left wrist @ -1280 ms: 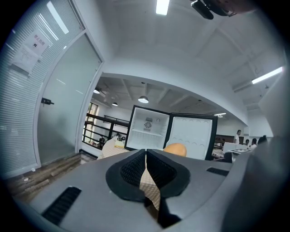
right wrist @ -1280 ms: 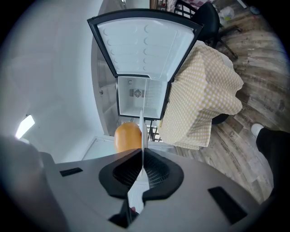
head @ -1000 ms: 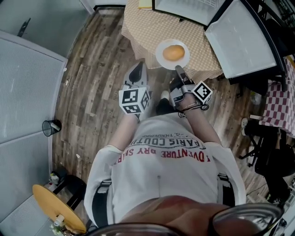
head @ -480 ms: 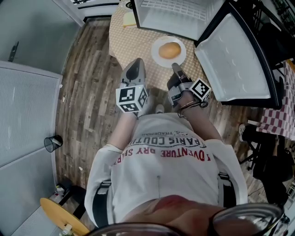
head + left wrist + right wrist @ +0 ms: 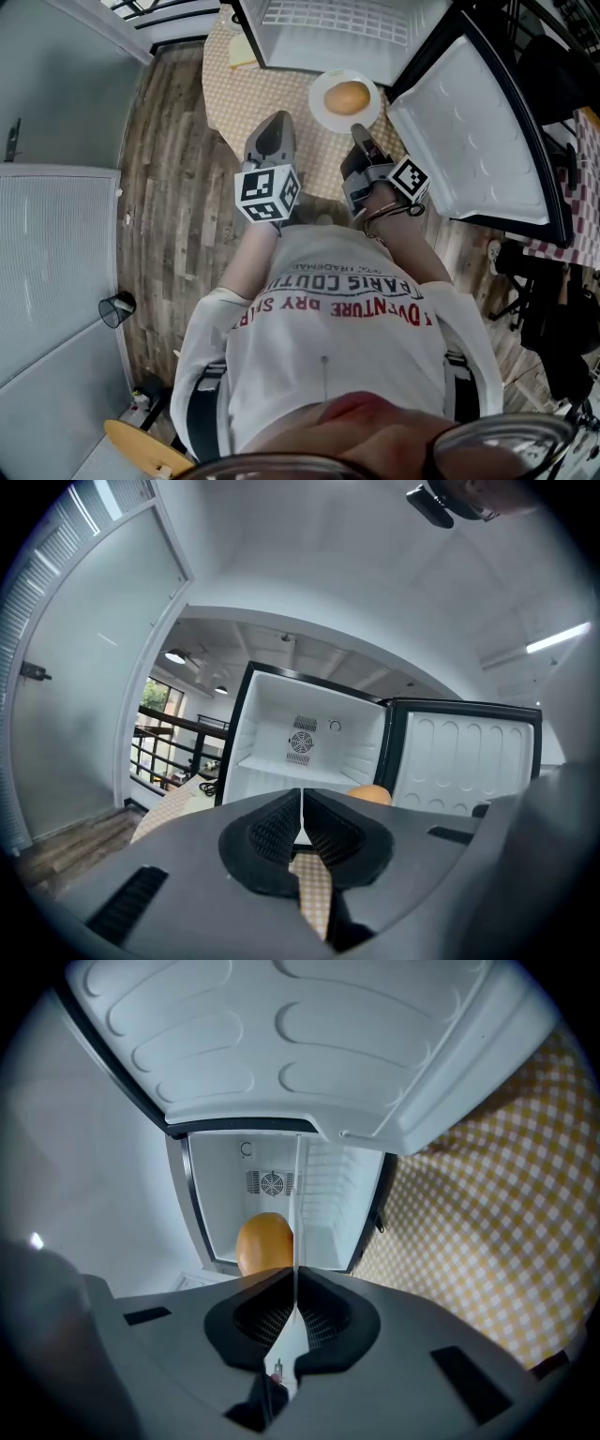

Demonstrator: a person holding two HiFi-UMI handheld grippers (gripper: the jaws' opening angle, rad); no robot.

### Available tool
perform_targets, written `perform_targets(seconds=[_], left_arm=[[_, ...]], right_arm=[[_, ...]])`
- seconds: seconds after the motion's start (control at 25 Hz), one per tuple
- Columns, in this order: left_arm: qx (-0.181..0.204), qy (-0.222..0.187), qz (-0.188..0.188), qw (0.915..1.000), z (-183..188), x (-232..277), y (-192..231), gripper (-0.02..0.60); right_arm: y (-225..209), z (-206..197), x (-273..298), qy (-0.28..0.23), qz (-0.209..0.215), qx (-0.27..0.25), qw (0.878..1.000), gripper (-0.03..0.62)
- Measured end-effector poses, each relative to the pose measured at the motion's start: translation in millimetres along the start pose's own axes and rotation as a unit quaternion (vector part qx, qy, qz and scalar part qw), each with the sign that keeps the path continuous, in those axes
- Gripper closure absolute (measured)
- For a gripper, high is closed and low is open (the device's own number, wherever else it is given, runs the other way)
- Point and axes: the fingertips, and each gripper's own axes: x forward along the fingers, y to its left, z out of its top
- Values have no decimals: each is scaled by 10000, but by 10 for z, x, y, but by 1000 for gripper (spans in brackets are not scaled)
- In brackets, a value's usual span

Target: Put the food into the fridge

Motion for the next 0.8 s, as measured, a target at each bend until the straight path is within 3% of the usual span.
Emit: perform_targets(seconds=[0.36,0.6,0.8], left_arm=[[159,201,-704,9972,170,704,210,554],[495,226,-1268,9904,383,1142,374,554],[471,322,-1603,9854,427,1453,519,554]], right_arm=[[85,321,478,-843,59,42,9964,562],[203,432,881,-1368,47,79,9905,560],[236,587,1181,-1769,-49,26,9842,560]])
